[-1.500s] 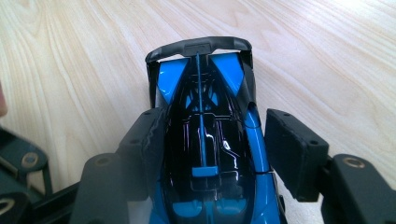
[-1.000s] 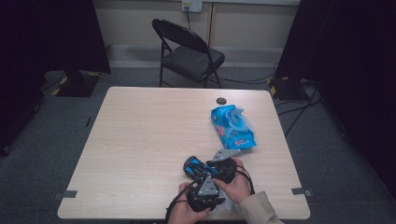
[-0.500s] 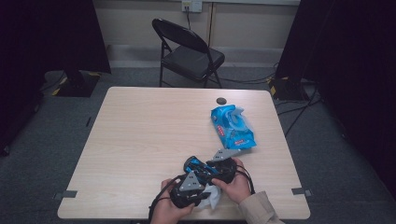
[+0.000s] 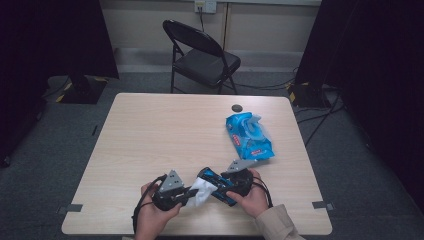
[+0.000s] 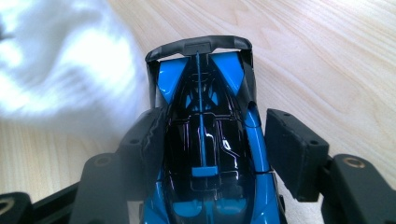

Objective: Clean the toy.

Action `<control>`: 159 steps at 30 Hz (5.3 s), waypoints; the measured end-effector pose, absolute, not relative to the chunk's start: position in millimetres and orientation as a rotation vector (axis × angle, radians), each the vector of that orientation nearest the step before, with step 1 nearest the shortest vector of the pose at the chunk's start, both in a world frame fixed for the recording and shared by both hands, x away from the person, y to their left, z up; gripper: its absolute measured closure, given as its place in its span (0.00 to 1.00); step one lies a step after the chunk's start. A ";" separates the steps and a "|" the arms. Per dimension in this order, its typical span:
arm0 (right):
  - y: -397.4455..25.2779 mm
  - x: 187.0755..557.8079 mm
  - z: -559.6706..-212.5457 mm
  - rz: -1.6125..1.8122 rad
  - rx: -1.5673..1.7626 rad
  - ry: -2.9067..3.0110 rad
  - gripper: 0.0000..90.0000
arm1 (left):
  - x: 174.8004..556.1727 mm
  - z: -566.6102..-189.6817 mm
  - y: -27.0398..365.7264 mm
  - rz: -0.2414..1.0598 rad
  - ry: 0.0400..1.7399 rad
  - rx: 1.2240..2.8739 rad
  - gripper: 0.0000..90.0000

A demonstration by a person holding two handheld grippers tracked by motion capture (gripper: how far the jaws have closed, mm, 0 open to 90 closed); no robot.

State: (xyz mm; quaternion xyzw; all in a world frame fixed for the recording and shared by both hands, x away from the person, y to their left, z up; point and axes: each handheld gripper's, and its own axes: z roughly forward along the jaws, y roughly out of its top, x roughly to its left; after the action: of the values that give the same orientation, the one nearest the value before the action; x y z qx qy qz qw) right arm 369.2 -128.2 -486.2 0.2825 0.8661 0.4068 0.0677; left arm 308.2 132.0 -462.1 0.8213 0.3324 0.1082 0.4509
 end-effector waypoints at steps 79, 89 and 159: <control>-126.9 369.1 -484.9 1.207 0.853 2.617 0.44 | 311.2 -497.4 83.6 0.258 0.854 2.168 0.95; -127.1 369.0 -485.0 1.208 0.852 2.616 0.44 | 306.3 -497.6 67.6 0.220 0.807 2.179 0.95; -127.5 368.5 -486.0 1.222 0.859 2.607 0.44 | 282.0 -479.1 35.8 0.107 0.610 2.150 0.94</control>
State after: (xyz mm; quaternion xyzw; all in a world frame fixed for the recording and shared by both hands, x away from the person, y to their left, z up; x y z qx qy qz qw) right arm 368.5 -127.5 -486.0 0.2851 0.8657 0.4058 0.0684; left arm 282.0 35.8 -479.1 0.8643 0.2452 0.0432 0.4370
